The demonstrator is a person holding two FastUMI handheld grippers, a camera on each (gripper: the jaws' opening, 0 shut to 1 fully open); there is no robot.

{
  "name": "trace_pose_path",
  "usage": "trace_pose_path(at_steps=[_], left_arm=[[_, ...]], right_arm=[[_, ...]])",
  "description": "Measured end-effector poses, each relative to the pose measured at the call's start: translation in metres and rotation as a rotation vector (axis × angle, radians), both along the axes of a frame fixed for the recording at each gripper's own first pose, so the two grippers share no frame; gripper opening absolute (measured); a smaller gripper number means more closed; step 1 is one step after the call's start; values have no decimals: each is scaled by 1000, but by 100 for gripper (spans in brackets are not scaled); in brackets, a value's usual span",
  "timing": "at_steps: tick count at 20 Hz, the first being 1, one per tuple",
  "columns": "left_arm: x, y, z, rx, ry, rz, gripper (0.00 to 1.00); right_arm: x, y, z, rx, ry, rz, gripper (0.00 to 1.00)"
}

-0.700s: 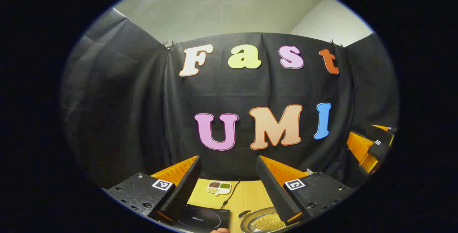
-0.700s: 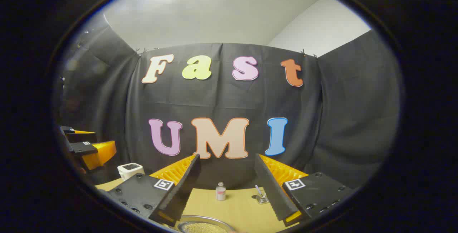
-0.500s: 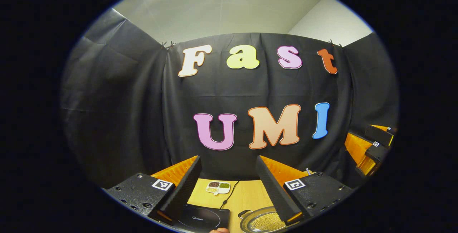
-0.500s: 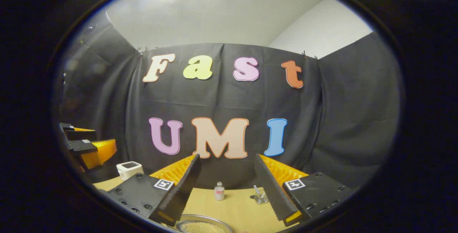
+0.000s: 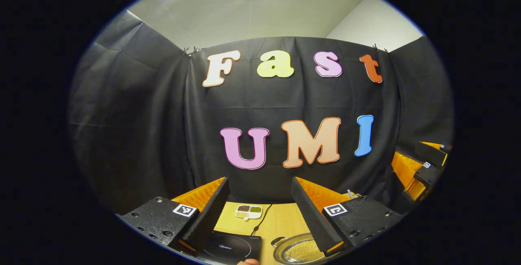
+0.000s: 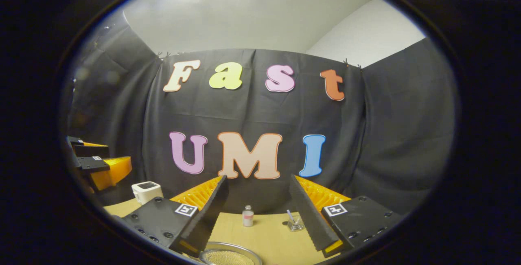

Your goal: First push the handle of the pot to place it horizontally, then grasp the pot with both hands and set it on the induction cooktop.

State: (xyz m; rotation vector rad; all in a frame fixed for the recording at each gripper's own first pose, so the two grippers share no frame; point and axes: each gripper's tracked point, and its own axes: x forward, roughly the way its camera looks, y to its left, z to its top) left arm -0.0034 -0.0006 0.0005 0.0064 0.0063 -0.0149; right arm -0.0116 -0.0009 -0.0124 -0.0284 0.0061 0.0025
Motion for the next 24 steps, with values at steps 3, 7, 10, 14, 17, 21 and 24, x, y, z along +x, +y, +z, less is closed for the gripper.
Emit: trace_pose_path(at_steps=[3, 7, 10, 14, 17, 21, 24], left_arm=[[-1, 0, 2, 3, 1, 4, 96], [-1, 1, 0, 4, 0, 12, 96], [-3, 1, 2, 6, -3, 16, 96], [-2, 2, 2, 10, -7, 25, 96], [-3, 4, 2, 8, -5, 30, 98], [-4, 5, 3, 16, -6, 39, 98], [-5, 6, 3, 16, -6, 45, 96]], right_arm=[[-5, 1, -16, 1, 33, 11, 84], [-13, 6, -53, 24, 100, 40, 41], [-6, 1, -91, 17, 147, 14, 38], [-39, -8, -128, 24, 216, 12, 8], [-51, -17, -166, -10, 277, -2, 3], [-70, -23, -226, -2, 395, 9, 4], [-89, -24, -269, -27, 475, 37, 4]])
